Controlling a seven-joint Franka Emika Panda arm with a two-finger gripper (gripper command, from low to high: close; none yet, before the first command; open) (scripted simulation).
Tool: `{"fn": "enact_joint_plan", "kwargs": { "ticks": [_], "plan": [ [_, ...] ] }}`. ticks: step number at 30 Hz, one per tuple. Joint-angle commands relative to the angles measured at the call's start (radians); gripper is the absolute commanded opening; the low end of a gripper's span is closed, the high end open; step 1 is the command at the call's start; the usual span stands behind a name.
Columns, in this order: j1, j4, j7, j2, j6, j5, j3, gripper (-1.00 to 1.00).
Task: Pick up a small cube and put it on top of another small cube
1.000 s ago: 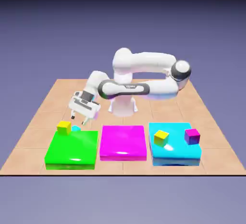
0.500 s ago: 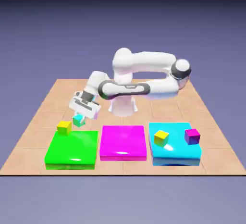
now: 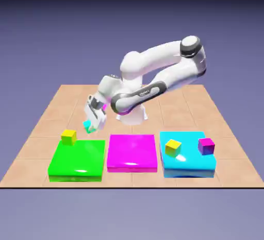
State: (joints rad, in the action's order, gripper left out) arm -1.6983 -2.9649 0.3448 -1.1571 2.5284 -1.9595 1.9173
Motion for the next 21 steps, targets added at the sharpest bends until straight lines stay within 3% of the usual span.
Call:
{"fn": "enact_joint_plan", "kwargs": {
  "ticks": [1,21],
  "plan": [
    [-0.003,0.004,0.03,0.024,0.027,0.045,-0.017,-1.0],
    [-0.064,0.089,0.602,0.5,0.567,0.915,-0.35,-1.0]
  ]
}}
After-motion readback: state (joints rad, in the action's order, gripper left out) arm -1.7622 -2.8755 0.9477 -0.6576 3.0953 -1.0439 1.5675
